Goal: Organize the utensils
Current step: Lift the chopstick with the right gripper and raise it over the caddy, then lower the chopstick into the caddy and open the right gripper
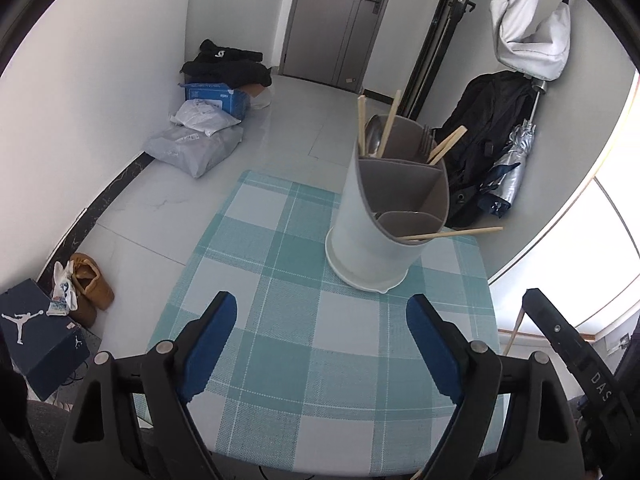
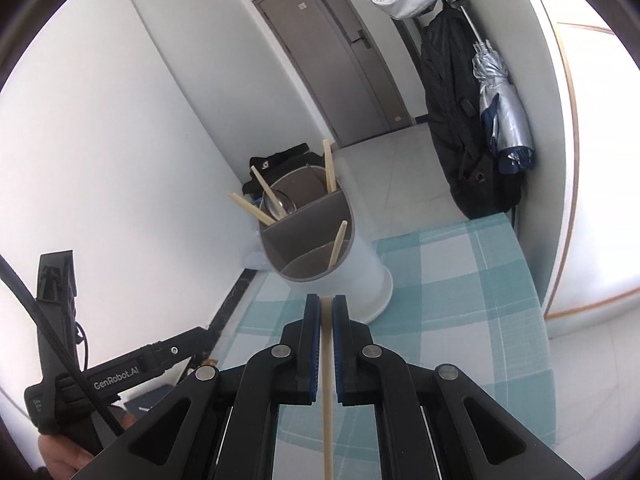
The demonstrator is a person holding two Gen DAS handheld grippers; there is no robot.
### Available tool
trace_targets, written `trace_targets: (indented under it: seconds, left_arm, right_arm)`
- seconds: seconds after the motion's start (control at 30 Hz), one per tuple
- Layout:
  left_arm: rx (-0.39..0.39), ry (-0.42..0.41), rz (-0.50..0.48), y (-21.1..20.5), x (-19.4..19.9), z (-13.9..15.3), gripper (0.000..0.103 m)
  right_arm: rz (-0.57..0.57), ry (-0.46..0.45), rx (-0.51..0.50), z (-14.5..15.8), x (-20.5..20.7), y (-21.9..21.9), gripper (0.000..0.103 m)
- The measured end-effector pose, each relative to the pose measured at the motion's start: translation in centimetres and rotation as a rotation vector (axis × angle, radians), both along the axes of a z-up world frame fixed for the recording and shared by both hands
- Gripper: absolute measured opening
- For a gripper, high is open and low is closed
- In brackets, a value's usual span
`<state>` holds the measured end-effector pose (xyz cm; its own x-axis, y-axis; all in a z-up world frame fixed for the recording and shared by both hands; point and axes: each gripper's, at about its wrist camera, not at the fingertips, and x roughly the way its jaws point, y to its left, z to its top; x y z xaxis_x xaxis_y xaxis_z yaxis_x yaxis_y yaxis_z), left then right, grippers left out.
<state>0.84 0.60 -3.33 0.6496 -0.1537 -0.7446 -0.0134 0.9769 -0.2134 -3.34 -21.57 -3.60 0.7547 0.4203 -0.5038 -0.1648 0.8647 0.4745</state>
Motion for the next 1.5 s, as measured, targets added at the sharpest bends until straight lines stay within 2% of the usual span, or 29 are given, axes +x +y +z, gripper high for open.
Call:
trace_targets:
  seconds: [0.17,0.43,0.7,0.93,1.17,1.5]
  left_arm:
    - [-0.014,-0.035,0.005,-0.7,0.1,2.0,0.085]
    - [0.002,-0.092,-0.019,-1.7,1.2,5.2,0.085]
    - [-0.025,-0.148,-0.049,-2.2,3.5,9.0,0.085]
    - [-0.067,-0.170,-0.037,-1.4,7.0,11.5,0.085]
    - [-0.090,-0.178,0.004,0.3,10.6,11.9,0.085]
    - [-0.107,-0.185,0.061,2.2,14.1,10.0,0.092]
  right_arm:
    - [-0.013,-0.012,0.012,1.4,0.0,-0.3,0.005]
    - [0.002,-0.107,0.002,5.1,0.7,0.0,0.005]
    - [0.026,-0.211,-0.007,10.1,3.4,0.5,0.005]
    - [0.027,-0.277,-0.010,14.2,7.9,0.6,0.005]
    - [-0.007,-0.365,-0.018,16.4,12.8,1.5,0.005]
    - [-0.062,-0.402,-0.040,14.9,18.8,3.6,0.005]
